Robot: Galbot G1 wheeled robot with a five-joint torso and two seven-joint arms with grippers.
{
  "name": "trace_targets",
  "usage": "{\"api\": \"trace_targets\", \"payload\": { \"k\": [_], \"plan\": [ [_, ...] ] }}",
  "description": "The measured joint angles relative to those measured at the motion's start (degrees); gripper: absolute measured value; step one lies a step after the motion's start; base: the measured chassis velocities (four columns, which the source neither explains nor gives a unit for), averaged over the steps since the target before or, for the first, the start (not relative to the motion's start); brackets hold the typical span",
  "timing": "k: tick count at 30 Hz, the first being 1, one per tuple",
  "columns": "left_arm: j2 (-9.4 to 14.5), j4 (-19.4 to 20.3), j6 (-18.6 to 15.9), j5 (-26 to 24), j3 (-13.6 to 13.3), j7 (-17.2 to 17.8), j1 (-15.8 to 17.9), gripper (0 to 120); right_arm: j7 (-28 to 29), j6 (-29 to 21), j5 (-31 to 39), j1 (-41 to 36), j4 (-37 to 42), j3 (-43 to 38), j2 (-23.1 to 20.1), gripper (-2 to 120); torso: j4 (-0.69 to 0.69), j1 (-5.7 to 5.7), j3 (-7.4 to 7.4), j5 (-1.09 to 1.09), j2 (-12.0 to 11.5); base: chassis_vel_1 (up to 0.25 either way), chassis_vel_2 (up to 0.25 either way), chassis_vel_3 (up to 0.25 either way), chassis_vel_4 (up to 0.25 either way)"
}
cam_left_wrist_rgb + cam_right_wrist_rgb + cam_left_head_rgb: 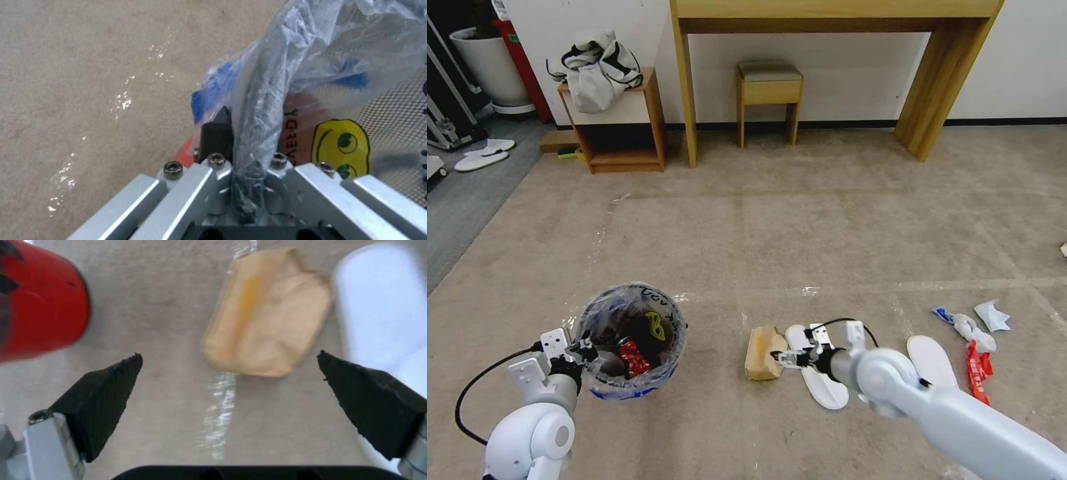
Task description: Pick up the trash bin and place the garbage on the floor into it.
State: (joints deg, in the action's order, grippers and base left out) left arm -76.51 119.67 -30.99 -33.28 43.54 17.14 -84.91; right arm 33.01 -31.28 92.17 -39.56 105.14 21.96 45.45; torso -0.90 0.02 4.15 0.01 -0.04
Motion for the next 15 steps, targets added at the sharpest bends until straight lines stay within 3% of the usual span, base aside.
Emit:
{"api": "trace_targets", "payload": {
  "k": [1, 7, 15],
  "plan": [
    [-0.2, -0.1, 0.2, 0.0, 0.1, -0.2, 0.1, 1, 5.0, -1.4, 6.2, 3.7, -0.8, 2.4, 2.3, 100, 0.01, 0.00, 0.00, -0.01, 0.0, 0.000, 0.000, 0.000, 0.000],
    [-0.3, -0.3, 0.6, -1.1, 0.8, -0.6, 0.2, 1, 12.0, -3.0, 9.9, 10.1, -5.8, 9.4, 6.2, 100, 0.00, 0.00, 0.00, 0.00, 0.0, 0.000, 0.000, 0.000, 0.000],
    [1.0, -1.5, 1.7, -2.8, 2.4, -1.7, 0.0, 1, 9.7, -2.9, 5.8, 11.0, -14.2, 11.6, 8.0, 100, -0.01, 0.00, -0.01, 0.01, 0.0, 0.000, 0.000, 0.000, 0.000]
  ]
}}
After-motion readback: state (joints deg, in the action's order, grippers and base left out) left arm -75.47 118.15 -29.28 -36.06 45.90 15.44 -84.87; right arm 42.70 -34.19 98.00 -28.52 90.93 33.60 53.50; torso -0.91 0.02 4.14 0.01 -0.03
